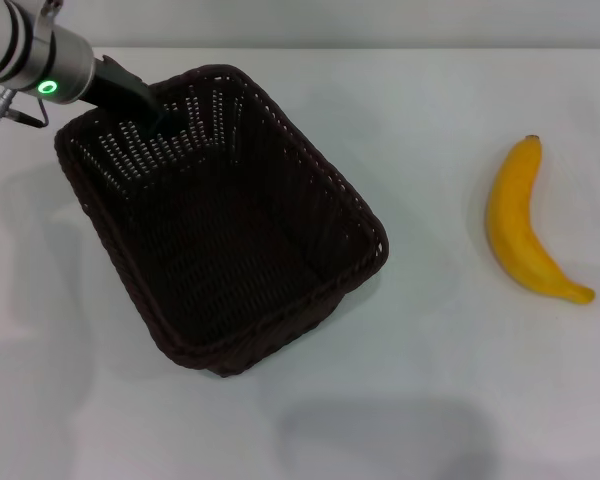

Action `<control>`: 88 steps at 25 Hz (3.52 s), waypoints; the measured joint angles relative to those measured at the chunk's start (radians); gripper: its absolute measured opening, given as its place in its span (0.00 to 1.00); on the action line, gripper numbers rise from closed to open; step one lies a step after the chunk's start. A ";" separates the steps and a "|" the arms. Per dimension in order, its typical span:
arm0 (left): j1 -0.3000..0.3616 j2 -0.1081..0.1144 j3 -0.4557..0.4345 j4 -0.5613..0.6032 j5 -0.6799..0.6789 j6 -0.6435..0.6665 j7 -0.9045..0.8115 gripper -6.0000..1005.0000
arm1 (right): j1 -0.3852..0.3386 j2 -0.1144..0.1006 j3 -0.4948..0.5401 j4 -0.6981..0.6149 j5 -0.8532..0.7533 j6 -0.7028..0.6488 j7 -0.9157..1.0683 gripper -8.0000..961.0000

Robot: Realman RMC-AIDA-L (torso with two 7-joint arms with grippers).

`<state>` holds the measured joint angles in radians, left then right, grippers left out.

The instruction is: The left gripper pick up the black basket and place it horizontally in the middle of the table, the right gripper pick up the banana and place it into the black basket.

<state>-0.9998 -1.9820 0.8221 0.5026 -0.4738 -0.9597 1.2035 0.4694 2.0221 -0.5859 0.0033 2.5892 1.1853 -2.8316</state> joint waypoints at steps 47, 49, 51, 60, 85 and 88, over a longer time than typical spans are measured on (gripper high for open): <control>0.201 0.168 -0.165 0.078 -0.441 -0.451 -0.319 0.21 | -0.030 -0.008 0.003 -0.017 0.007 -0.006 0.014 0.91; 0.231 0.169 -0.172 0.076 -0.496 -0.456 -0.322 0.21 | -0.031 -0.009 0.003 -0.020 0.008 -0.007 0.014 0.91; 0.261 0.169 -0.184 0.074 -0.543 -0.462 -0.329 0.21 | -0.032 -0.009 0.003 -0.026 0.008 -0.007 0.014 0.91; 0.381 0.123 -0.238 0.063 -0.702 -0.433 -0.426 0.21 | -0.035 -0.011 0.003 -0.045 0.008 -0.029 0.014 0.91; 0.422 -0.042 -0.227 -0.038 -0.791 -0.170 -0.350 0.30 | -0.032 -0.013 0.003 -0.072 0.002 -0.089 0.012 0.91; 0.416 -0.042 -0.225 -0.039 -0.788 -0.169 -0.335 0.33 | -0.036 -0.013 0.003 -0.072 0.007 -0.089 0.012 0.91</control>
<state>-0.5840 -2.0243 0.5971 0.4636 -1.2614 -1.1291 0.8680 0.4337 2.0095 -0.5830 -0.0690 2.5958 1.0964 -2.8195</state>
